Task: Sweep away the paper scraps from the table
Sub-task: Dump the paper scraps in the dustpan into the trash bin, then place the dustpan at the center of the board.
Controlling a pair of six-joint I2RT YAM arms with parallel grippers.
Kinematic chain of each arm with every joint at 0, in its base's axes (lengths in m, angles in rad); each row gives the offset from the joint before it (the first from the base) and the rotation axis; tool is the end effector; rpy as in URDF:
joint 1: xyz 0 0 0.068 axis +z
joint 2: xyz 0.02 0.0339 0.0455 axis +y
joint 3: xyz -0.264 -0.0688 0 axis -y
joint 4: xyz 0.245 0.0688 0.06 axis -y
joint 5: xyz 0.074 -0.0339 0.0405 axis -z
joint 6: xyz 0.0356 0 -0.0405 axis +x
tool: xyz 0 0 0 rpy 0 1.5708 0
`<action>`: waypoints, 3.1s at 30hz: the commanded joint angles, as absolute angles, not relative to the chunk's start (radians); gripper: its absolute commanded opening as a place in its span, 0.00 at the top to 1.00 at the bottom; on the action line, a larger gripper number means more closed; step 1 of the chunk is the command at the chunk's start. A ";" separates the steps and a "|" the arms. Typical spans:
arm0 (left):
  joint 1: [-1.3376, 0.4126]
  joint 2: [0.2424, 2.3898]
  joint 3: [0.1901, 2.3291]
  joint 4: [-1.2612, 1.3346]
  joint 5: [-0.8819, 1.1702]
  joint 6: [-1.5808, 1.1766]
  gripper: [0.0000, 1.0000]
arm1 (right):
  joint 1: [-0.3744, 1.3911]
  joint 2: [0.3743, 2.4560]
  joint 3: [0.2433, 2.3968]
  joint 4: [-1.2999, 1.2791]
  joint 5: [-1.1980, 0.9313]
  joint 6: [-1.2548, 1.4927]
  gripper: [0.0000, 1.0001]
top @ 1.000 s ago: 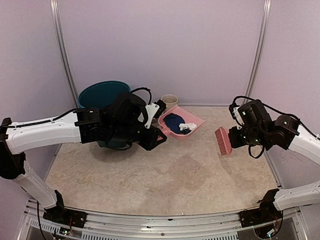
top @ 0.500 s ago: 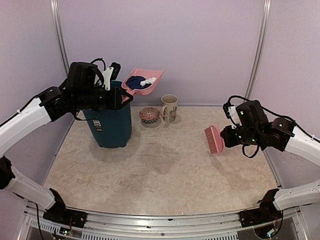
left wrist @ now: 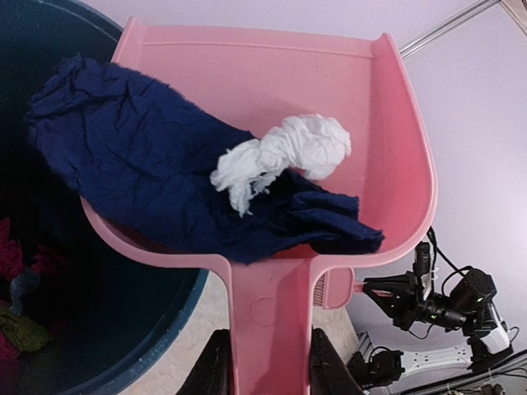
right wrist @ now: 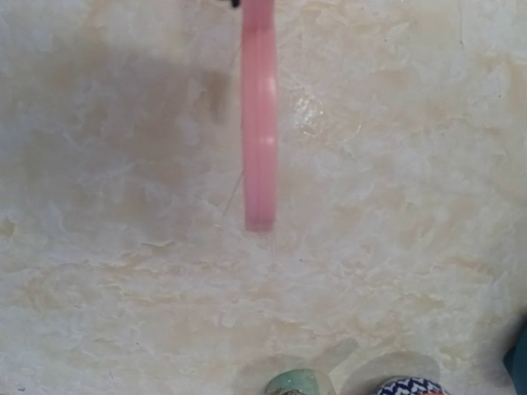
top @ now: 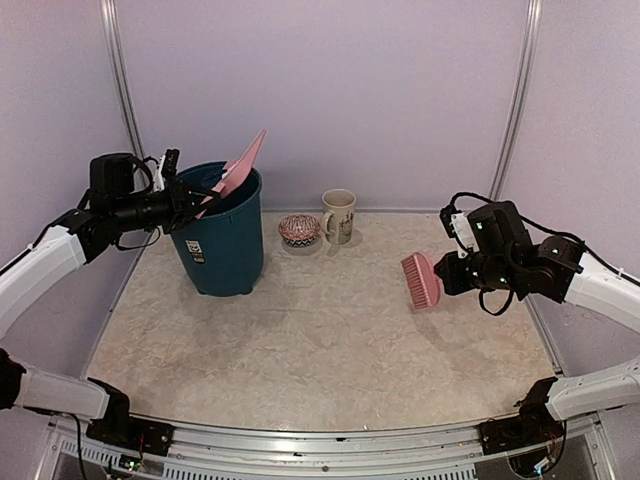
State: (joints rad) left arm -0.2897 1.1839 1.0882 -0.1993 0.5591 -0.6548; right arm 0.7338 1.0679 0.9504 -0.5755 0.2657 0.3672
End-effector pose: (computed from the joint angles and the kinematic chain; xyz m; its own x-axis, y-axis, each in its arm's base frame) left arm 0.2530 -0.0951 0.3640 -0.6647 -0.3406 -0.6650 0.4082 0.5800 -0.7050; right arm 0.1744 0.1447 0.3065 -0.6209 -0.0935 -0.7783 -0.2928 0.9487 0.1196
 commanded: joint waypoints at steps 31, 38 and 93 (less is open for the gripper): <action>-0.064 1.199 0.884 0.700 1.058 -1.508 1.00 | 0.720 1.000 0.906 -0.515 0.267 0.367 1.00; -0.106 1.128 1.046 0.166 1.003 -1.052 1.00 | 0.701 0.966 0.874 -0.429 0.208 0.351 1.00; -1.170 1.749 1.407 -0.575 -0.283 -0.445 1.00 | 0.646 0.834 0.764 -0.335 0.481 0.307 1.00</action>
State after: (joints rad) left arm -1.1534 1.6958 1.3392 -0.5621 -0.2302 -0.4229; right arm 0.6575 0.8524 0.7689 -0.3363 0.4576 0.3058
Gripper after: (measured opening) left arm 0.245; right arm 0.048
